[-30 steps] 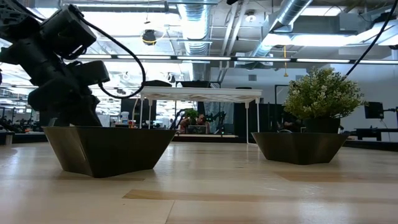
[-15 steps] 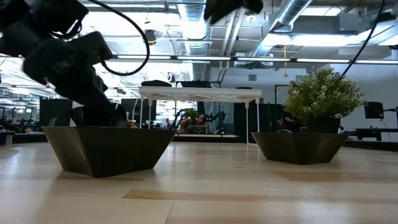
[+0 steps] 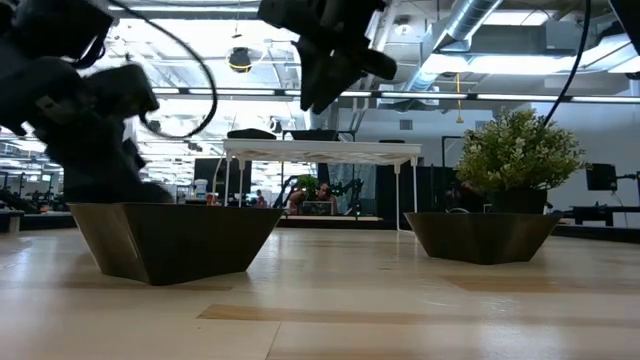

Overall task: Pick & Place Mini shaped plates
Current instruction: Stack the black distorted square plate on top of the black distorted square plate on the shelf

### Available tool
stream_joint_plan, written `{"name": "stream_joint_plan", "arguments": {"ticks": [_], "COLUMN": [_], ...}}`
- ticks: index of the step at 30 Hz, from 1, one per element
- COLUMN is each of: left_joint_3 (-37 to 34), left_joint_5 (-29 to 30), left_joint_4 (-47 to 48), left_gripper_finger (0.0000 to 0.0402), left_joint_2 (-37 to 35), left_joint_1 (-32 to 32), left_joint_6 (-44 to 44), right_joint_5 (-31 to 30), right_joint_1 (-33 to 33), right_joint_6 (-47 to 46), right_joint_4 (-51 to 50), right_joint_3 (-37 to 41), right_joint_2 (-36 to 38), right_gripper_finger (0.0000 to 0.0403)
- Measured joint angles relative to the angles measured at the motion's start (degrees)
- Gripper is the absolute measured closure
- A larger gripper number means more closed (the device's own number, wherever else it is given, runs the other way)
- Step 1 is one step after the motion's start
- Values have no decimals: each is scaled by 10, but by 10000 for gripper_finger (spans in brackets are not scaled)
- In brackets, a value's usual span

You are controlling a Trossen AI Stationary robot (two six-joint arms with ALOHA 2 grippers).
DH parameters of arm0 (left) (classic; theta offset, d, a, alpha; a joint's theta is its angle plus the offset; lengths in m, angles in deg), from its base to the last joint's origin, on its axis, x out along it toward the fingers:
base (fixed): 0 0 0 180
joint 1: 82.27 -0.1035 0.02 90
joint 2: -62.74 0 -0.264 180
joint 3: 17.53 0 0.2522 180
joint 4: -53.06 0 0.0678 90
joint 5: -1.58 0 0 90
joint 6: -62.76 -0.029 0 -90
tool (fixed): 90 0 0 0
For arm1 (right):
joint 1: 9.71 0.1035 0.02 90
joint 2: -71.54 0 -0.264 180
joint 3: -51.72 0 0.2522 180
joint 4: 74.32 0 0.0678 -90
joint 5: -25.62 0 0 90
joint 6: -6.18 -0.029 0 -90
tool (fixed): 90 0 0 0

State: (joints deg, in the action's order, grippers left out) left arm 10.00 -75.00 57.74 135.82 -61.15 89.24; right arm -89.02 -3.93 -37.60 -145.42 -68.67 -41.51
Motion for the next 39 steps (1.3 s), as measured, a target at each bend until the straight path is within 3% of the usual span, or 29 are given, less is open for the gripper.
{"name": "stream_joint_plan", "arguments": {"ticks": [8,20,24,31,34,39], "left_joint_3": [-29,-30,-30,-29,-29,-29], "left_joint_5": [-45,-64,-49,-12,14,0], "left_joint_4": [-4,-52,-55,-25,51,205], "left_gripper_finger": [369,228,202,213,228,256], "left_joint_2": [0,-23,-52,-126,-160,-204], "left_joint_1": [0,0,0,-2,-12,-46], "left_joint_6": [131,143,130,99,121,188], "right_joint_5": [59,68,68,66,67,85], "right_joint_1": [-3,7,13,14,13,14], "right_joint_6": [6,2,1,1,2,29], "right_joint_4": [55,109,117,125,128,124], "right_joint_3": [1,0,0,0,0,0], "right_joint_2": [-37,-39,-39,-39,-39,-26], "right_gripper_finger": [321,321,321,321,321,321]}}
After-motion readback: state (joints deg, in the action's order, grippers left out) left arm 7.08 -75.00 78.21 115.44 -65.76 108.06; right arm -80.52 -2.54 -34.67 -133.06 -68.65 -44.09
